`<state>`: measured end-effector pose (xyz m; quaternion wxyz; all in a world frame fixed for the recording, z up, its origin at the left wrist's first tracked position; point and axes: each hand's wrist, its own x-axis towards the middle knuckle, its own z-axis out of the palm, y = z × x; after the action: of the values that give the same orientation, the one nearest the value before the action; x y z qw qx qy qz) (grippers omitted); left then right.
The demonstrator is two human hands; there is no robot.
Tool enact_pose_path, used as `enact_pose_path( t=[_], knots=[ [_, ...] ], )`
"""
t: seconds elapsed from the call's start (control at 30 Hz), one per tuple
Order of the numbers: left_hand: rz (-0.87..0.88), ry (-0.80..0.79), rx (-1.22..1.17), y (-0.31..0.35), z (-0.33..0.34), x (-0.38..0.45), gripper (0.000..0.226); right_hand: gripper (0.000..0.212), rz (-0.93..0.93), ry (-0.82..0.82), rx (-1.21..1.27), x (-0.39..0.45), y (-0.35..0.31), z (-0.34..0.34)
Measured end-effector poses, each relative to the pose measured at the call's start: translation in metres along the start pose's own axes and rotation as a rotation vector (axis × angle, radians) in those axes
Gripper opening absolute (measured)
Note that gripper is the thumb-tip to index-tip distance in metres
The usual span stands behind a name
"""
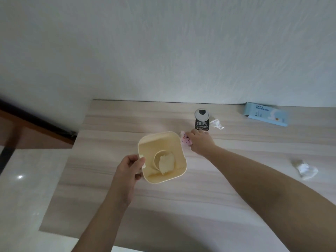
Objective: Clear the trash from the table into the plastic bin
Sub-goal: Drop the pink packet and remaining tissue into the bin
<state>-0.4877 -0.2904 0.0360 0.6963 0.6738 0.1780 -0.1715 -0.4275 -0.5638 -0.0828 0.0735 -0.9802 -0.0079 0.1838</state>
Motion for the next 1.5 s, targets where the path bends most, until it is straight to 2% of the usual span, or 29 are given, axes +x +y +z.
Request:
enact_pose_path(
  t=[0.17, 0.3, 0.37, 0.53, 0.7, 0.83, 1.0, 1.17, 1.3, 1.5],
  knots=[
    [-0.003, -0.004, 0.030, -0.002, -0.001, 0.002, 0.017, 0.055, 0.095, 0.076, 0.193, -0.009, 0.009, 0.007],
    [0.008, -0.028, 0.061, -0.001, 0.000, 0.004, 0.011, 0.041, 0.271, 0.131, 0.867, -0.029, 0.013, -0.004],
    [0.017, -0.053, 0.063, -0.001, 0.001, 0.004, 0.010, 0.038, 0.305, 0.141, 1.072, -0.043, 0.012, -0.015],
    [0.029, -0.124, 0.078, -0.004, 0.008, 0.004, 0.022, 0.034, 0.313, 0.214, 1.255, -0.091, 0.010, -0.048],
    [0.007, -0.196, 0.093, -0.006, 0.016, 0.006, 0.024, 0.034, 0.218, 0.321, 1.267, -0.158, -0.008, -0.090],
    [-0.022, -0.255, 0.130, -0.004, 0.017, 0.006, 0.036, 0.033, 0.153, 0.260, 1.090, -0.194, -0.035, -0.108],
    [-0.014, -0.329, 0.154, -0.002, 0.016, 0.002, 0.042, 0.032, 0.210, 0.252, 0.790, -0.192, -0.072, -0.095],
    [-0.016, -0.394, 0.162, 0.000, 0.011, -0.004, 0.040, 0.029, 0.235, 0.368, 0.629, -0.174, -0.107, -0.080],
    [-0.024, -0.410, 0.186, 0.000, 0.009, -0.007, 0.042, 0.046, 0.197, 0.401, 0.669, -0.171, -0.124, -0.070],
    [-0.040, -0.399, 0.199, -0.002, 0.010, -0.008, 0.050, 0.028, 0.101, 0.552, 0.656, -0.193, -0.116, -0.067]
  ],
)
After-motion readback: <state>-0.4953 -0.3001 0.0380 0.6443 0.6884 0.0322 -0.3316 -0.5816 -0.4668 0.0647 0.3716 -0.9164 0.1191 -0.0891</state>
